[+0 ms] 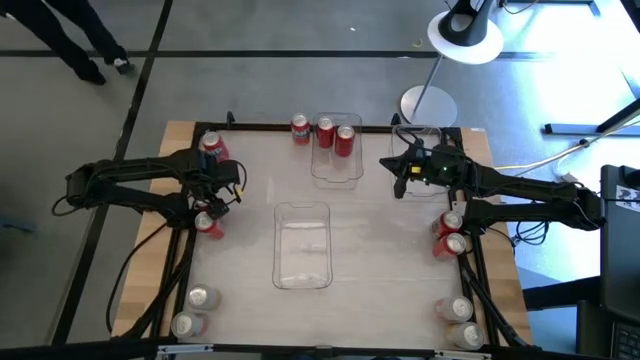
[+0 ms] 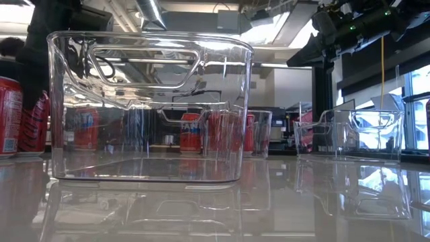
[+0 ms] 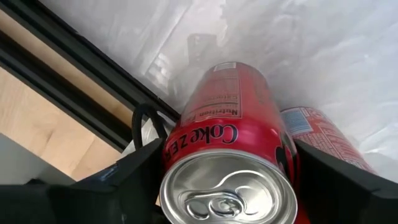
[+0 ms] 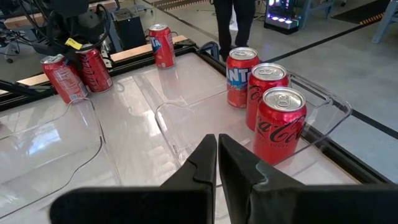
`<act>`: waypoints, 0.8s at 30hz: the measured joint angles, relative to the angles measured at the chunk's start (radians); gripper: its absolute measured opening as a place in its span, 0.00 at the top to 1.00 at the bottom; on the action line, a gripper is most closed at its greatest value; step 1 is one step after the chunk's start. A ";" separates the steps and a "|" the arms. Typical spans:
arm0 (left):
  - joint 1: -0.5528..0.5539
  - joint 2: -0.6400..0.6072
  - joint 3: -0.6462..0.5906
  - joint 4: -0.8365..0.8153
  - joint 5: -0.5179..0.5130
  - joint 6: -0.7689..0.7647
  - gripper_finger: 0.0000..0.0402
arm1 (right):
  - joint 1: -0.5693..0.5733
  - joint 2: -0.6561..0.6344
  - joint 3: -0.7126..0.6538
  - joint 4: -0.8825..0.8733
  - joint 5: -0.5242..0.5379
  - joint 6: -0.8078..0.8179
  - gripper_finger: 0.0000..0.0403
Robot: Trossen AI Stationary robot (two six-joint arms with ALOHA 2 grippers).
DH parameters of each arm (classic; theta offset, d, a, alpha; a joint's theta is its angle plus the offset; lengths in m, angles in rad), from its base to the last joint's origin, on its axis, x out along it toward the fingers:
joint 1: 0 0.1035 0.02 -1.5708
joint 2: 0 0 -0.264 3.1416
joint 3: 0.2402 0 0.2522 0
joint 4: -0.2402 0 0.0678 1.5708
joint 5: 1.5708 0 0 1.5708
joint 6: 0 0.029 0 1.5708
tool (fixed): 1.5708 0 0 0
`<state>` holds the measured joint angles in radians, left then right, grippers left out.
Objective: Sort soda cans
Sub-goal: Put the left red-black soda can into the top left transparent bin
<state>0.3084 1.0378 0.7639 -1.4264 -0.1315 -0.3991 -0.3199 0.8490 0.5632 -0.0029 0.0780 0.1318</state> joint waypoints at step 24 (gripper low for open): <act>0.000 0.001 0.424 0.205 -0.016 0.042 0.26 | -0.001 0.134 0.000 0.243 -0.018 0.002 0.95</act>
<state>0.3084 1.0389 1.1878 -1.2215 -0.1471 -0.3567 -0.3209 0.9832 0.5632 0.2401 0.0595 0.1334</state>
